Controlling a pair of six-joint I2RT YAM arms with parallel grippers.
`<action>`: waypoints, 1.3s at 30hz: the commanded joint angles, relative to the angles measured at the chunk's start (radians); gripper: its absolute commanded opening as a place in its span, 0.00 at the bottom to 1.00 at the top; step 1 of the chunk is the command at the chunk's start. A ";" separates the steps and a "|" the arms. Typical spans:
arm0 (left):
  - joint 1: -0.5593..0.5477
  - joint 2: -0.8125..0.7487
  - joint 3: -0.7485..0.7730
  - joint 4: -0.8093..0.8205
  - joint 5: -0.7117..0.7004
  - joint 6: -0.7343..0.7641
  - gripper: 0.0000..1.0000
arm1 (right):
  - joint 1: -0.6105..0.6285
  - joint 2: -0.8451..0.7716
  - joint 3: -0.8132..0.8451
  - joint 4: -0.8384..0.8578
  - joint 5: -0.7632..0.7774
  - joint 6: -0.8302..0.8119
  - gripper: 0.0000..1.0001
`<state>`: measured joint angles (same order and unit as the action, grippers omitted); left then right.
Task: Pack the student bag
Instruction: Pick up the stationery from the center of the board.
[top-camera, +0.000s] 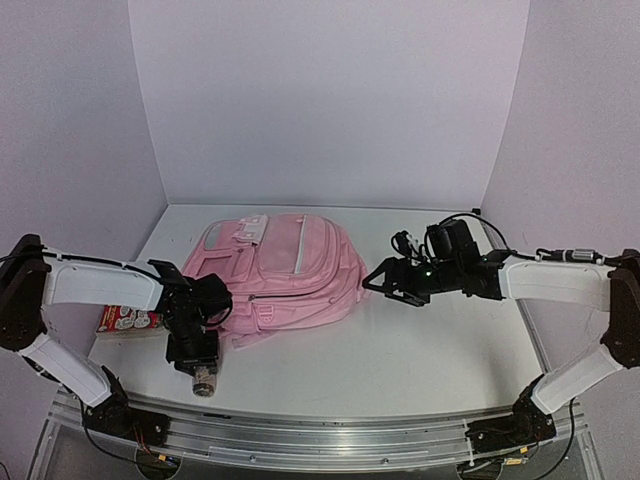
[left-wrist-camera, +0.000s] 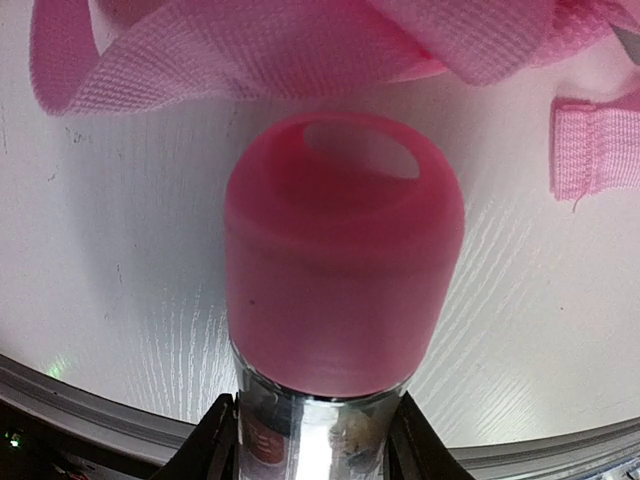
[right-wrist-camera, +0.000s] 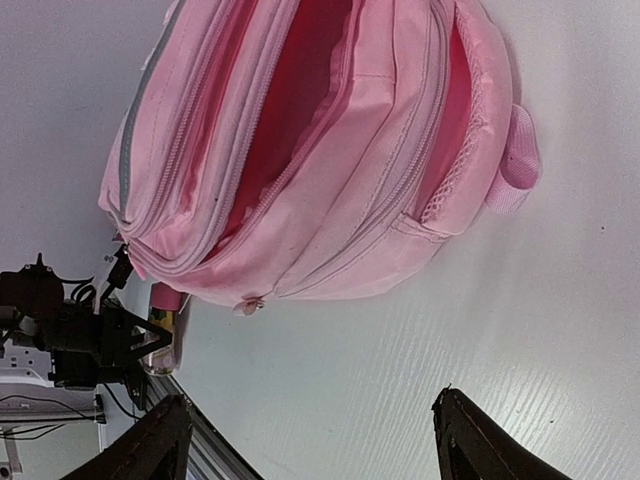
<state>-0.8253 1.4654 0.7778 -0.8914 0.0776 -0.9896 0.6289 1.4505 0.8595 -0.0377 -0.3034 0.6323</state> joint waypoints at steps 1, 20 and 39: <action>-0.013 0.126 0.008 0.110 -0.122 0.051 0.27 | -0.005 -0.059 -0.014 0.029 -0.022 -0.008 0.80; -0.277 -0.003 0.417 0.283 -0.006 0.624 0.00 | 0.076 0.020 0.171 0.064 -0.646 -0.149 0.80; -0.279 0.076 0.519 0.423 0.228 0.789 0.00 | 0.179 0.123 0.258 -0.134 -0.341 -0.292 0.73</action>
<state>-1.1007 1.5723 1.2564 -0.5357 0.2647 -0.2319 0.7768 1.5439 1.0512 -0.1732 -0.6773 0.3408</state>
